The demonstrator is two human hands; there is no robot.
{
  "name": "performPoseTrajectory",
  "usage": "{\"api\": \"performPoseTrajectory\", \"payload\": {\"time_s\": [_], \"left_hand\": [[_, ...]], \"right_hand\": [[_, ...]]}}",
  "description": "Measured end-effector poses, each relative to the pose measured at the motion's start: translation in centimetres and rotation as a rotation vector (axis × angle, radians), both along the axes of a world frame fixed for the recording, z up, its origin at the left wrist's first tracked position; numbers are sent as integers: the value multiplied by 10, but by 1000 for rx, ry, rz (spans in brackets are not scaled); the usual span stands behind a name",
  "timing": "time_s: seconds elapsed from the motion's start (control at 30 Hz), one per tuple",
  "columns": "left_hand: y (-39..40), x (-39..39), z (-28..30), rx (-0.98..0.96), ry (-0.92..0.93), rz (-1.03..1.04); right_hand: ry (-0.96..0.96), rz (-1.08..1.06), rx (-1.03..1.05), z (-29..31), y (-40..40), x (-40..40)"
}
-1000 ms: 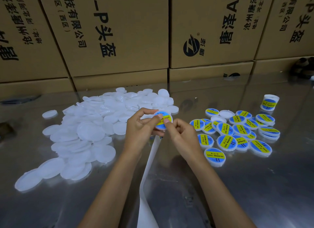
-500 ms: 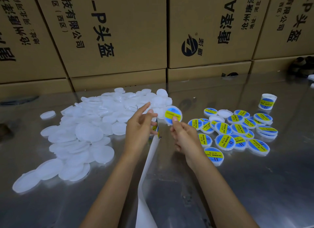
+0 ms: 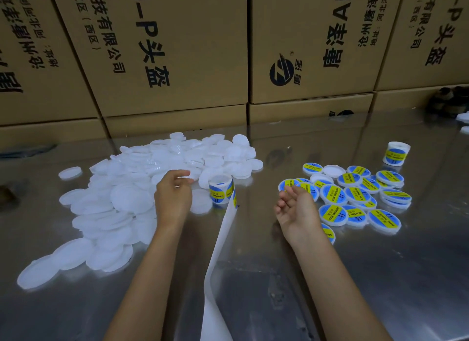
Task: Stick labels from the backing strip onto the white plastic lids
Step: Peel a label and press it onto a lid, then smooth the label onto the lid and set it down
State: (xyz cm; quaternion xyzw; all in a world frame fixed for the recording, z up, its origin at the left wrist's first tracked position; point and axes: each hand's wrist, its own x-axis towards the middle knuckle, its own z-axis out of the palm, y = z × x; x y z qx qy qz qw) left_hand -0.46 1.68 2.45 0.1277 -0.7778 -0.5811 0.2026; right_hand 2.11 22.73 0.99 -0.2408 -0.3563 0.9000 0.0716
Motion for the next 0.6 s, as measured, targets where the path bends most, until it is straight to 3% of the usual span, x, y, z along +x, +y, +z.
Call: {"api": "performPoseTrajectory", "payload": {"time_s": [0.2,0.37,0.6], "left_hand": [[-12,-7,-15,-381,-160,-9],[-7,-8,-25,-653,-277,-109],[-8,-9,-26,-644,-238,-126]], "right_hand": [[3,55,88,1,-3,1],[33,100,345,2,-13,2],[156,76,750,-6,-32,3]]}}
